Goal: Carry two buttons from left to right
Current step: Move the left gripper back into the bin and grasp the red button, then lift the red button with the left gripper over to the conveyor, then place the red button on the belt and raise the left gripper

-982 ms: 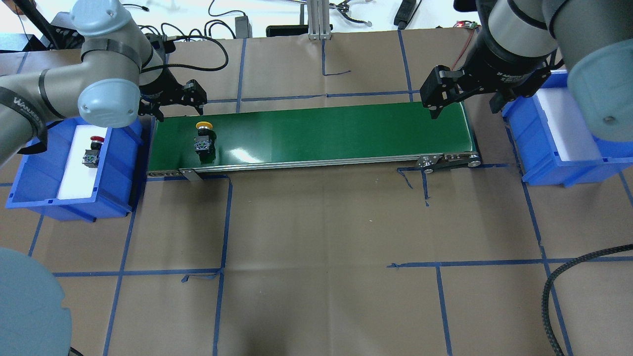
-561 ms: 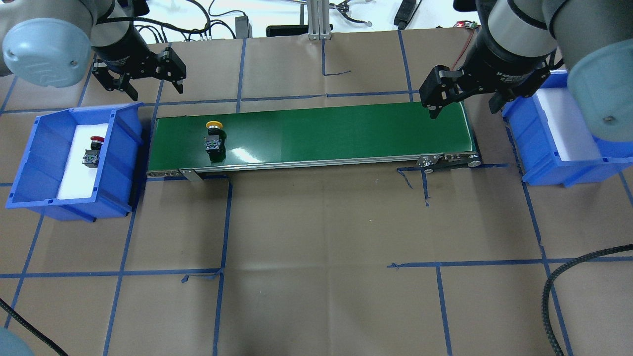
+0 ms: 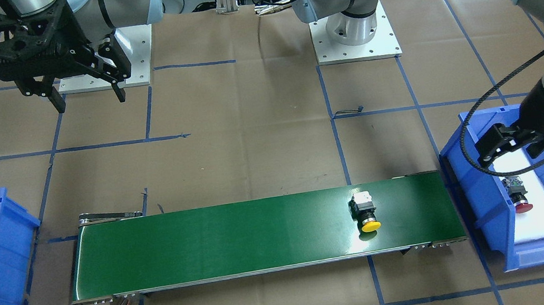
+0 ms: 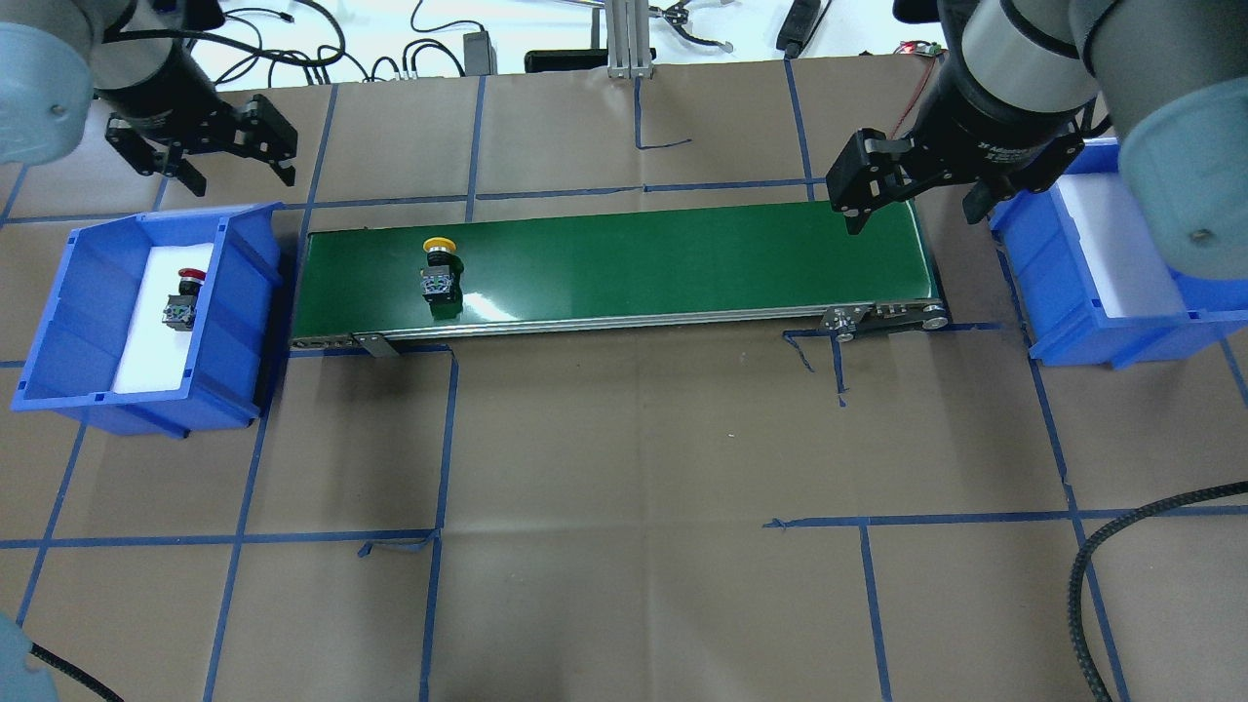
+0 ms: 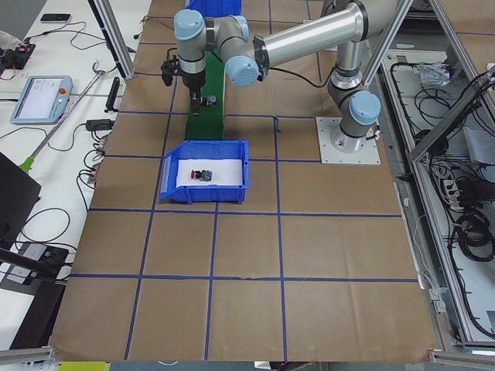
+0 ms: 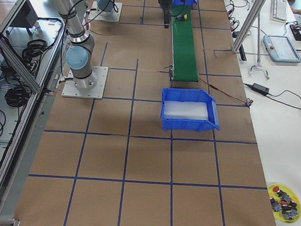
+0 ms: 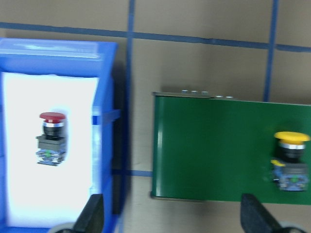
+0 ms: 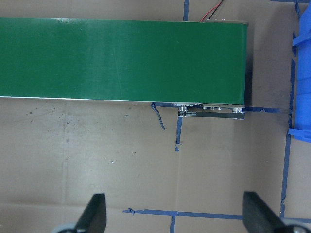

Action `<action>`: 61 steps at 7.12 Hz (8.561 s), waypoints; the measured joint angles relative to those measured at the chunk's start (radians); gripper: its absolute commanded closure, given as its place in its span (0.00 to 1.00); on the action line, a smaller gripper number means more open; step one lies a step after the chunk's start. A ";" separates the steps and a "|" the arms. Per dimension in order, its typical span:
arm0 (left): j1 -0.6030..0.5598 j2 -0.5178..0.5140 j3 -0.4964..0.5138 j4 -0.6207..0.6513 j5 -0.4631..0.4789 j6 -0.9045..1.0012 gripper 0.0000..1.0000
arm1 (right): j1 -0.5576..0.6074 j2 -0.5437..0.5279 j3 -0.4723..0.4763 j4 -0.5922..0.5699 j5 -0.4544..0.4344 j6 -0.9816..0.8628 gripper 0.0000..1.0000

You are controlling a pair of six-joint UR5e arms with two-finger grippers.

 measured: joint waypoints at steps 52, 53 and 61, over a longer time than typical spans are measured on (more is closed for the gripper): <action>-0.180 -0.158 -0.147 0.249 0.012 -0.135 0.00 | 0.000 0.033 -0.020 -0.081 0.004 0.009 0.00; -0.179 -0.159 -0.148 0.252 0.008 -0.140 0.00 | 0.000 0.033 -0.017 -0.081 0.004 0.010 0.00; -0.236 -0.002 0.110 -0.201 0.010 -0.207 0.00 | 0.005 0.309 -0.009 -0.443 0.061 0.010 0.00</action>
